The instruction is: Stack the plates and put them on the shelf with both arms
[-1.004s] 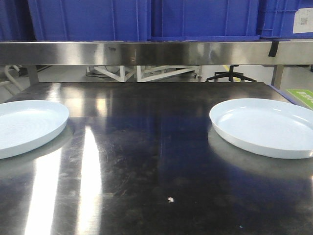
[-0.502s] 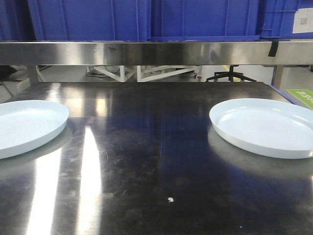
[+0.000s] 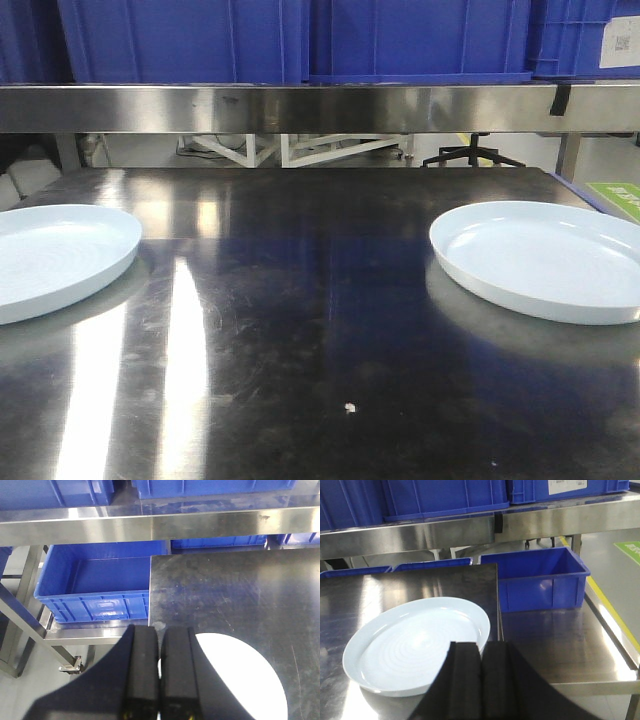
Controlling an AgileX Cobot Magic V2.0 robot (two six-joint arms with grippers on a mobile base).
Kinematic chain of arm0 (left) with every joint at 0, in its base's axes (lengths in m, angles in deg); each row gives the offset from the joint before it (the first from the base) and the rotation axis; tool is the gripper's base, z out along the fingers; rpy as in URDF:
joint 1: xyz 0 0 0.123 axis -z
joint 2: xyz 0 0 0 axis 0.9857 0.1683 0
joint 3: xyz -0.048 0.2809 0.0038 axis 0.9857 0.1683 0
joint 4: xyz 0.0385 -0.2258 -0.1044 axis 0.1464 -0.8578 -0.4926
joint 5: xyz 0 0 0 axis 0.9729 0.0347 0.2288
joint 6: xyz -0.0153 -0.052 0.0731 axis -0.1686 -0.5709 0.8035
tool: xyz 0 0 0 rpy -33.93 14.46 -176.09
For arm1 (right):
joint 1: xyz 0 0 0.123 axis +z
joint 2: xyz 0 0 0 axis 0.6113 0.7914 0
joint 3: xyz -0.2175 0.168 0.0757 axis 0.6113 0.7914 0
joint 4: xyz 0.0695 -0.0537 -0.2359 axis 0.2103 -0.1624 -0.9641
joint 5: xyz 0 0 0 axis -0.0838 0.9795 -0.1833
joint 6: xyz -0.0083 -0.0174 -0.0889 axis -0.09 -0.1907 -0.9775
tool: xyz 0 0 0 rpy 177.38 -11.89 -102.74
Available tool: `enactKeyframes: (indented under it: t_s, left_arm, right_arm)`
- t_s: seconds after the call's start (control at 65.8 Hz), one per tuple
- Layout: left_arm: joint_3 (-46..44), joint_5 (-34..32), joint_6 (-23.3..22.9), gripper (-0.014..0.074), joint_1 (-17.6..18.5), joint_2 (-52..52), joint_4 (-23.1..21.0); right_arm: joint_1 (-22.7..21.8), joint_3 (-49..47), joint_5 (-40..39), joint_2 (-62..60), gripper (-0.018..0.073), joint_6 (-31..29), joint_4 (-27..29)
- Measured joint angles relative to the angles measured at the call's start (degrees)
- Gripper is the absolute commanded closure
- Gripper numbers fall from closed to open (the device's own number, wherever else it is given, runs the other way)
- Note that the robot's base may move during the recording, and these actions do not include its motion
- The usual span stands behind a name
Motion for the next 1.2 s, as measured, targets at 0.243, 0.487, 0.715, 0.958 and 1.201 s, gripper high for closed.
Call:
enactKeyframes:
  t_s: [0.243,0.487,0.715,0.958,1.201]
  left_arm:
    - [0.0,-0.13,0.0,0.0508,0.0,0.0,-0.08]
    - [0.0,0.01,0.0,0.0508,0.0,0.0,-0.46]
    - [0.0,1.43,0.0,0.0508,0.0,0.0,-1.4]
    - [-0.04,1.55,0.0,0.0508,0.0,0.0,-1.75]
    - [-0.13,1.55,0.0,0.0508,0.0,0.0,-1.97]
  right_arm:
    - [0.0,-0.26,-7.37,0.0,0.0504,1.2,1.25]
    - [0.0,-19.25,13.65,8.66,0.0504,-0.57,-0.91]
    - [0.0,-44.48,25.96,36.38,0.0504,-1.41,-2.2]
    - [0.0,-55.17,30.5,56.44,0.0504,-1.5,-2.2]
    - [0.0,-55.45,30.31,61.46,0.0504,-1.5,-0.21]
